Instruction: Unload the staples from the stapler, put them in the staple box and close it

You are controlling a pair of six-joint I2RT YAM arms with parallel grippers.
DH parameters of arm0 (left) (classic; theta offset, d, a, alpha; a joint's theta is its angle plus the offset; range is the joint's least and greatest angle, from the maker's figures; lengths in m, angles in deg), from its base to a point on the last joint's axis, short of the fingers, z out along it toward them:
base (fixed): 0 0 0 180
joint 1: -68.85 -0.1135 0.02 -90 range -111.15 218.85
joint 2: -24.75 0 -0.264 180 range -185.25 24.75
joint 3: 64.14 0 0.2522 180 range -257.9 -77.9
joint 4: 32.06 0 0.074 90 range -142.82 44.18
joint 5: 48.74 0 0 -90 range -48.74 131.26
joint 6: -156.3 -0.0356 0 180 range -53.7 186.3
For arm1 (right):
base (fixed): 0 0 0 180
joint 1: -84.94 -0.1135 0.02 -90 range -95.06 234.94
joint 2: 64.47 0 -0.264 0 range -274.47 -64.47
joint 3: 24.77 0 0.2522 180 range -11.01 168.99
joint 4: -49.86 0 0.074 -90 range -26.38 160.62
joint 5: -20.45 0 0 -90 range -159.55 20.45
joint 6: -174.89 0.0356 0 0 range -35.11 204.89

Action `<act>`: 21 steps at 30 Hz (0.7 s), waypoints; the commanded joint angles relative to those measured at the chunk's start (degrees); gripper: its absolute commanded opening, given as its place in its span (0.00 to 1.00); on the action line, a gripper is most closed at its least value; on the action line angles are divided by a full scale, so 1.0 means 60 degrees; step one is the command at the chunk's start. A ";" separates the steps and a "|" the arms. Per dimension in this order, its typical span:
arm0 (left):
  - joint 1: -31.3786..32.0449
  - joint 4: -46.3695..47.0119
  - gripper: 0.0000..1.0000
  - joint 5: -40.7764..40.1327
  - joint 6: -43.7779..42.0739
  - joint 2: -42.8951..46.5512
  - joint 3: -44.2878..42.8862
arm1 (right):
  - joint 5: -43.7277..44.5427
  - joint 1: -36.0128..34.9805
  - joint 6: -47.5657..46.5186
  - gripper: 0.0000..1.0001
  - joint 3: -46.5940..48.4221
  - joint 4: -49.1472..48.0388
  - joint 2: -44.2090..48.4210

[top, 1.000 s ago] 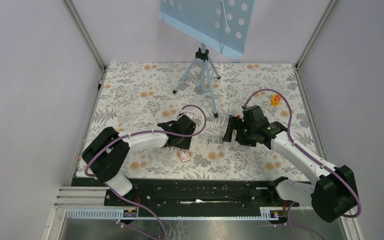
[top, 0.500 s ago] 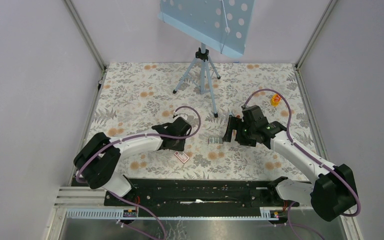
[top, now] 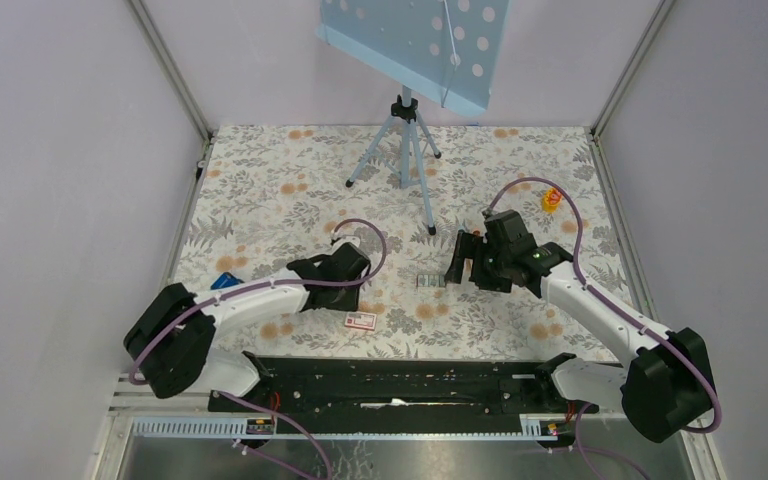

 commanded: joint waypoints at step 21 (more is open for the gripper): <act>0.0013 0.2132 0.41 0.0855 0.2664 0.4215 0.2854 | -0.0121 -0.4304 0.5439 0.71 -0.3414 -1.0040 -0.1624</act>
